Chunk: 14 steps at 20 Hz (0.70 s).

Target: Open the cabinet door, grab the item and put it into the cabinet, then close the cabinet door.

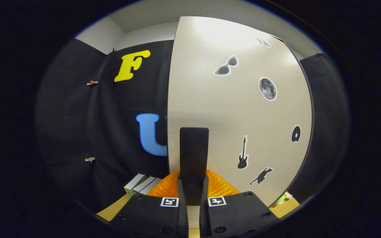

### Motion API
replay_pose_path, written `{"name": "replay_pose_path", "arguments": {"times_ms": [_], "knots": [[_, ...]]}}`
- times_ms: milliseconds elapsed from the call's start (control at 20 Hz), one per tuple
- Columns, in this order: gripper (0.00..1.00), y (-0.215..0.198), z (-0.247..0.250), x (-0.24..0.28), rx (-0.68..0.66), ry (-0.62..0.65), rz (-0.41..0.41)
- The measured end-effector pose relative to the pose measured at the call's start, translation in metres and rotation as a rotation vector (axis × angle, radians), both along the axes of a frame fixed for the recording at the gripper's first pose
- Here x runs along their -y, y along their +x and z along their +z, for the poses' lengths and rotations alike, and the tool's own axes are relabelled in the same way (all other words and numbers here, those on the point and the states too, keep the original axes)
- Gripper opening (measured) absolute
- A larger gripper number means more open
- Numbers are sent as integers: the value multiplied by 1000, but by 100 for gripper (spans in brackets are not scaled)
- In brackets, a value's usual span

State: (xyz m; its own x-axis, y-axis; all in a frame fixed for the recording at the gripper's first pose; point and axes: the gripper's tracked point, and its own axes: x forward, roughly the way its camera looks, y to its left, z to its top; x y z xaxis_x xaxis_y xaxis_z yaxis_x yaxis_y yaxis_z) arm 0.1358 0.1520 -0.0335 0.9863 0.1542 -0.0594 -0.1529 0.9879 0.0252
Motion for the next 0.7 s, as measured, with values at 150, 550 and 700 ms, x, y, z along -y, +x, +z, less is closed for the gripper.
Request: {"name": "replay_pose_path", "arguments": {"times_ms": [150,550,700], "knots": [[17,-23,2,12,-8,11,33],[17,-86,6,44,-9,2,113],[17,-100,8,51,-13,10,130]]}}
